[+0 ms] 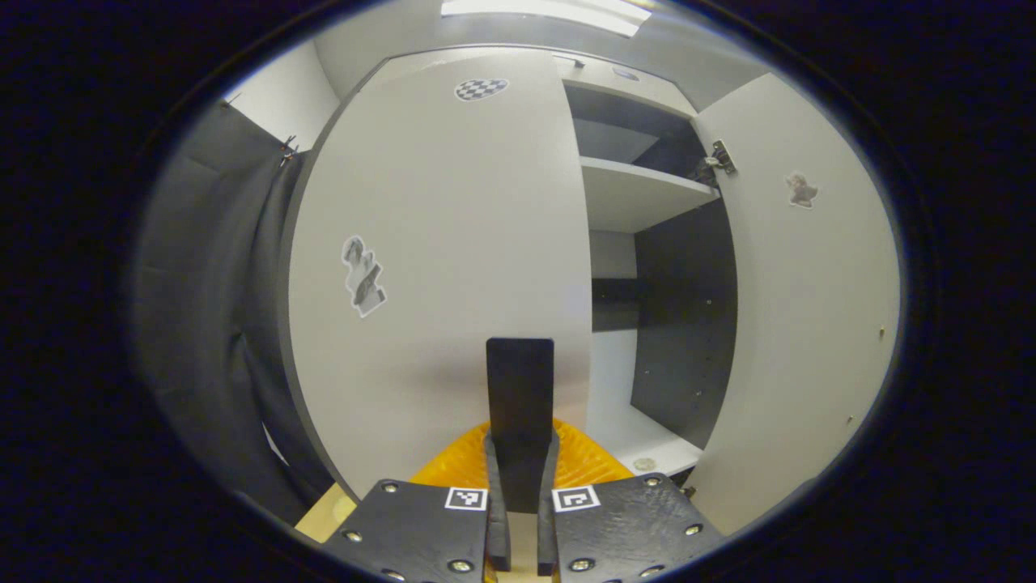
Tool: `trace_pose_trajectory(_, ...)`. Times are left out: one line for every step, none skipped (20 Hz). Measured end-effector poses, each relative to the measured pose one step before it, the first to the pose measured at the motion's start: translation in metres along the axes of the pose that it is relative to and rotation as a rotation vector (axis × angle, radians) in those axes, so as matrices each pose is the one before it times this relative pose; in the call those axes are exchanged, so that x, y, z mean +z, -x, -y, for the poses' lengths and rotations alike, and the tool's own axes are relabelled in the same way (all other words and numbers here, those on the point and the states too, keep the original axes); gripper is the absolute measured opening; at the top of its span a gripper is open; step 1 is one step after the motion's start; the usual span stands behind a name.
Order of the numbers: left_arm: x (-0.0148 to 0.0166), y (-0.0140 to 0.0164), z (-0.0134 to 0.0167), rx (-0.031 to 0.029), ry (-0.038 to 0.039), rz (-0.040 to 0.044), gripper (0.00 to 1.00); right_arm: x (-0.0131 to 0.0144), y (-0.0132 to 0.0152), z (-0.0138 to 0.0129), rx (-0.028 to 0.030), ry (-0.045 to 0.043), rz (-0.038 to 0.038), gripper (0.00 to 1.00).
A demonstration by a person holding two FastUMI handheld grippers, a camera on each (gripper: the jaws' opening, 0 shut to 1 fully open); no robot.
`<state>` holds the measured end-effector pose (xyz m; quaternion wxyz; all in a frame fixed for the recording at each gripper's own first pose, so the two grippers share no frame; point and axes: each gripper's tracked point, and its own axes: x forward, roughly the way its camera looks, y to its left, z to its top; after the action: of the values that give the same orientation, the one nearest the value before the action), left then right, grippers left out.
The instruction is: Open the right door of the double-door shoe cabinet with the right hand, and open the left door with the left hand.
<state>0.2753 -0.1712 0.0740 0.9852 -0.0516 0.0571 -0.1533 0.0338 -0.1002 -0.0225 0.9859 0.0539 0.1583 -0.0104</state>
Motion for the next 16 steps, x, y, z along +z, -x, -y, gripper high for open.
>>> trace_pose_trajectory(0.00064, -0.00082, -0.00041, -0.00522, -0.00014, -0.00223, 0.14, 0.00116, -0.00114, -0.00457, 0.00834, 0.0048, 0.00144, 0.96)
trace_pose_trajectory(0.00074, -0.00013, -0.00058, -0.00515, -0.00294, -0.00289, 0.16, 0.00117, -0.00034, -0.00486, 0.00731, 0.00611, 0.00126, 0.94)
trace_pose_trajectory(-0.00006, 0.00137, 0.00037, -0.00631, -0.00365, -0.00028, 0.16, 0.00178, -0.00096, -0.00492, 0.00657, 0.006, 0.00118, 0.96)
trace_pose_trajectory(0.00082, -0.00014, -0.00019, -0.00729, -0.00202, -0.00051, 0.16, 0.00127, -0.00021, -0.00503, 0.00553, 0.00455, 0.00139, 0.96)
trace_pose_trajectory(0.00105, -0.00027, -0.00027, -0.00671, 0.00227, 0.00159, 0.14, 0.0015, -0.00063, -0.00521, 0.00603, 0.00324, 0.00062, 0.96)
trace_pose_trajectory(0.00146, -0.00083, -0.00064, -0.00652, 0.00399, 0.00055, 0.16, 0.00074, -0.00134, -0.00557, 0.00544, 0.00338, 0.00079, 0.96)
trace_pose_trajectory(-0.00001, -0.00121, -0.00103, -0.00564, 0.00476, 0.00067, 0.14, 0.00129, -0.00028, -0.00423, 0.00457, 0.00419, 0.00034, 0.96)
trace_pose_trajectory(0.00122, -0.00053, -0.00035, -0.00588, 0.00159, -0.00032, 0.16, 0.00027, -0.00005, -0.00444, 0.00433, 0.00582, -0.00099, 0.96)
trace_pose_trajectory(0.0004, 0.00077, -0.00062, -0.00596, 0.00083, 0.00204, 0.16, 0.00111, 0.00022, -0.00393, 0.0037, 0.00616, -0.00104, 0.96)
trace_pose_trajectory(0.0009, 0.00055, -0.00002, -0.00698, 0.00045, 0.001, 0.17, 0.00123, 0.00014, -0.00435, 0.00213, 0.00559, 0.00085, 0.96)
trace_pose_trajectory(-0.00011, 0.0002, -0.00053, -0.00641, 0.00222, 0.00181, 0.16, 0.00151, 0.00018, -0.00317, 0.00051, 0.00376, 0.00241, 0.96)
trace_pose_trajectory(0.00068, 0.00015, -0.00056, -0.00732, -0.00052, 0.00035, 0.14, 0.00102, 0.00037, -0.00353, 0.00027, 0.00175, 0.00091, 0.94)
trace_pose_trajectory(-0.00062, 0.00215, -0.00082, -0.00621, 0.00048, 0.0005, 0.14, 0.00117, 0.00034, -0.0035, 0.0012, -0.00076, 0.00138, 0.96)
trace_pose_trajectory(0.00013, 0.00072, -0.00012, -0.00624, -0.00159, -0.00053, 0.14, 0.00045, -0.00063, -0.00444, 0.00211, -0.00092, 0.0009, 0.96)
trace_pose_trajectory(0.00055, 0.00094, -0.00025, -0.0065, -0.00117, -0.00053, 0.16, 0.00137, 0.00001, -0.00388, 0.00222, 0.00015, 0.00107, 0.96)
trace_pose_trajectory(0.00022, 0.00109, -0.00065, -0.00589, 0.00087, -0.00095, 0.14, 0.00083, -0.00133, -0.00399, 0.00243, 0.00173, 0.00132, 0.96)
